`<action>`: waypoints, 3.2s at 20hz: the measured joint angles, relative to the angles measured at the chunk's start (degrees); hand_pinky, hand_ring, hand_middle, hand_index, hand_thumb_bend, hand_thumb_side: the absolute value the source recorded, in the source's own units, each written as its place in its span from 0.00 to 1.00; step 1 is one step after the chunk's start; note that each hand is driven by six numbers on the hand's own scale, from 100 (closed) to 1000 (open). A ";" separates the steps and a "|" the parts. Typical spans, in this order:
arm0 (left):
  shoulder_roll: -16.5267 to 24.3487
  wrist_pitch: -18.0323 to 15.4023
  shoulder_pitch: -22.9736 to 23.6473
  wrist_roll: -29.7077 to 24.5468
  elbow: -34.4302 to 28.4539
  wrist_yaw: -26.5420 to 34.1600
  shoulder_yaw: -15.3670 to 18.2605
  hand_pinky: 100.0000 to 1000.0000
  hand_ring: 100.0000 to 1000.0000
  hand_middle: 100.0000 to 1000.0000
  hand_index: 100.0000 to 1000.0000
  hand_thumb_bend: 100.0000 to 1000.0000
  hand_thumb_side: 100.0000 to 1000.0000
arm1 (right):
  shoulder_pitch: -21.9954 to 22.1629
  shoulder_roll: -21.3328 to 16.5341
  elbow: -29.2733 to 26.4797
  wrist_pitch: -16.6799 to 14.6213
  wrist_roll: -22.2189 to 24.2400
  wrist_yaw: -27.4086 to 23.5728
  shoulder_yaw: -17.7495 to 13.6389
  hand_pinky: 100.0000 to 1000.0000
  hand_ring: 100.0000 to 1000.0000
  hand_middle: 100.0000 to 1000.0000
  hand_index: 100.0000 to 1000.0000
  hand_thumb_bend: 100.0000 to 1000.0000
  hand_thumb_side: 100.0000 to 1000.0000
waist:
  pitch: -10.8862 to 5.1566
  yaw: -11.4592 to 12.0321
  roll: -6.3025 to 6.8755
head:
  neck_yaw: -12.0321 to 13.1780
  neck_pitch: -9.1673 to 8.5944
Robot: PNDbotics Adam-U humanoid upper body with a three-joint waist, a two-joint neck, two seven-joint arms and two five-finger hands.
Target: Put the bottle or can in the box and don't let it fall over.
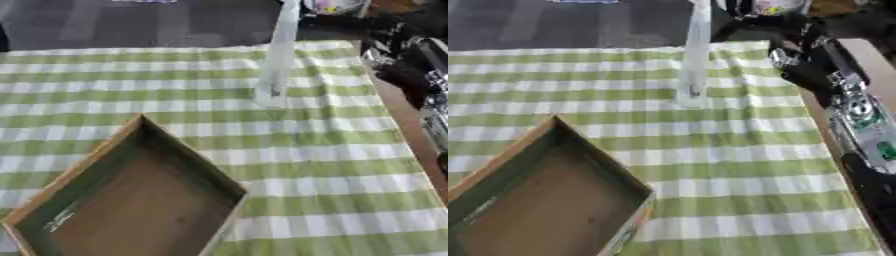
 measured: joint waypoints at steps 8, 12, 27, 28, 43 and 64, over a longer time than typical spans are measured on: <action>0.00 -0.05 0.01 -0.13 0.00 0.00 -0.01 1.00 0.56 0.76 0.76 0.09 0.83 | -1.75 -0.41 -0.31 1.52 0.82 1.19 1.19 0.95 1.00 1.00 1.00 0.00 0.11 | 0.00 0.22 -0.01 | -1.19 -2.39; 0.00 0.04 0.01 -0.30 0.01 0.00 -0.22 1.00 0.56 0.76 0.76 0.09 0.83 | -3.29 -0.42 -0.26 2.38 1.00 1.62 2.07 0.96 1.00 1.00 1.00 0.00 0.12 | 0.00 0.44 -0.02 | -1.44 -2.83; 0.00 0.14 -0.04 -0.91 0.02 0.00 -0.69 1.00 0.56 0.76 0.77 0.09 0.83 | -7.98 -0.41 3.00 4.24 2.93 2.50 4.71 0.96 1.00 1.00 1.00 0.00 0.30 | 0.00 1.24 -0.05 | -1.75 -2.81; 0.00 0.16 -0.04 -0.94 0.02 0.01 -0.70 1.00 0.56 0.76 0.77 0.09 0.83 | -8.12 -0.41 3.20 4.34 3.10 2.53 4.88 0.96 1.00 1.00 1.00 0.00 0.33 | 0.00 1.28 -0.06 | -1.75 -2.79; 0.00 0.35 -0.23 -1.55 0.04 0.07 -1.02 1.00 0.56 0.77 0.77 0.09 0.84 | -8.72 1.84 1.26 7.11 3.58 7.17 7.25 0.96 1.00 1.00 1.00 0.00 0.48 | 0.00 1.06 -0.37 | -1.68 -1.80; 0.00 0.50 -0.34 -2.04 0.36 0.07 -1.08 1.00 0.57 0.77 0.77 0.09 0.84 | -6.32 3.78 -5.76 11.16 1.51 10.60 8.50 0.96 1.00 1.00 1.00 0.00 0.43 | 0.00 0.71 -0.70 | -1.19 -0.84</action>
